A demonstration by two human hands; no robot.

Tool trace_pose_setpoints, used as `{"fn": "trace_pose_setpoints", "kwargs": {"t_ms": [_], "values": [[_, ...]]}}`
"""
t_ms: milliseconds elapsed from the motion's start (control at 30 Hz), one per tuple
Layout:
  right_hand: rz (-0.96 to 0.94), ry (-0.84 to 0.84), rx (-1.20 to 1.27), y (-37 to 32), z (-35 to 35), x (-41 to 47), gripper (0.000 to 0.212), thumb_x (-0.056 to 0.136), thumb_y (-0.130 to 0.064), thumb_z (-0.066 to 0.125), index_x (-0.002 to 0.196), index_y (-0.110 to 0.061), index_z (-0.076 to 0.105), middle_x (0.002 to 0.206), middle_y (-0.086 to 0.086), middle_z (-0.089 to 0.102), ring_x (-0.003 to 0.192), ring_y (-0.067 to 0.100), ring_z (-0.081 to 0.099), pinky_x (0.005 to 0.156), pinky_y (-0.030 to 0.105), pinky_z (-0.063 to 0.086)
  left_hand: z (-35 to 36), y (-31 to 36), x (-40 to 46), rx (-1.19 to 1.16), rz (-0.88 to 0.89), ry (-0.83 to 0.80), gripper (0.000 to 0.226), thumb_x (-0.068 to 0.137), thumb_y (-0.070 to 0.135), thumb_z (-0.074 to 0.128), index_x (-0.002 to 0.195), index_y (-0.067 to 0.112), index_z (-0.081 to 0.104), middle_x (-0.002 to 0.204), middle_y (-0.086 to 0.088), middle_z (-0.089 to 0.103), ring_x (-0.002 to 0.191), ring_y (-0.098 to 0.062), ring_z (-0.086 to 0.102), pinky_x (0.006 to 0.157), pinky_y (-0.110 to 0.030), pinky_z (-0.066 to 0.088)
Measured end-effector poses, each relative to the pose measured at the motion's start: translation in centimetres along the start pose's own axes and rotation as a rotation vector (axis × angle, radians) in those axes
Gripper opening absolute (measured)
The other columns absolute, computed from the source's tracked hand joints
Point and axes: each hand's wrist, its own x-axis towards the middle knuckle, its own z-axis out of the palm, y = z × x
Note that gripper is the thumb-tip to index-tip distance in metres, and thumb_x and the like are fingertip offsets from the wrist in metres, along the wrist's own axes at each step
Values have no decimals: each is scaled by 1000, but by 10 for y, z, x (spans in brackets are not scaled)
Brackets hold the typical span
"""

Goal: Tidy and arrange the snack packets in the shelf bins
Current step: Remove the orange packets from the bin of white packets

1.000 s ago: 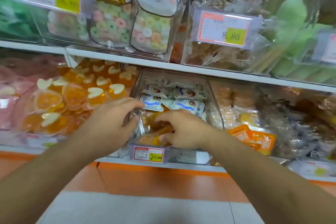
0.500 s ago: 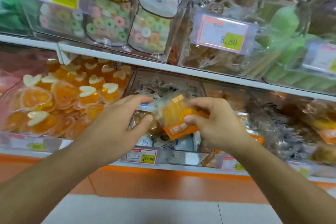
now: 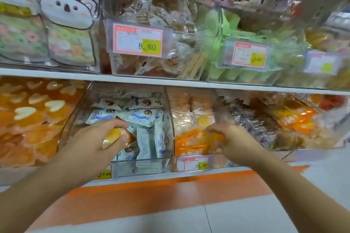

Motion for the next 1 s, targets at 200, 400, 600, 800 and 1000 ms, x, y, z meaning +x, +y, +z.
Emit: {"fn": "trace_pose_setpoints", "kwargs": {"t_ms": [200, 400, 600, 800, 1000], "values": [[-92, 33, 93, -5, -10, 0, 75, 91, -17, 76, 158, -25, 43, 150, 0, 46, 142, 25, 35, 118, 37, 31, -9, -7, -1, 37, -12, 20, 27, 95, 45, 59, 122, 43, 63, 114, 30, 60, 90, 3, 58, 81, -30, 44], [-321, 66, 138, -95, 6, 3, 50, 100, -22, 65, 148, -29, 55, 145, -11, 56, 129, 7, 49, 104, 17, 31, -41, -50, -10, 219, -28, 72, 42, 97, 37, 61, 139, 30, 58, 142, 14, 56, 130, -14, 54, 110, -37, 44], [-524, -207, 70, -190, 91, 64, 42, 106, -17, 54, 147, -21, 57, 148, -2, 59, 138, 19, 49, 116, 32, 39, -48, -83, -18, 282, 15, -17, 56, 101, 39, 52, 155, 30, 40, 162, 17, 34, 148, -9, 34, 123, -38, 26], [-479, -115, -61, -213, 113, 115, 66, 99, -25, 65, 159, -25, 38, 159, 2, 46, 146, 26, 39, 118, 48, 39, -44, -99, -10, 238, 26, 9, 56, 101, 44, 49, 155, 34, 36, 162, 21, 31, 148, -9, 32, 124, -45, 26], [-335, -166, -69, -206, 116, 130, 77, 88, -39, 79, 156, -37, 42, 142, -2, 53, 131, 27, 53, 104, 45, 50, -42, -97, -11, 193, 39, 43, 53, 101, 43, 50, 152, 34, 41, 158, 21, 37, 144, -7, 35, 123, -37, 20]]}}
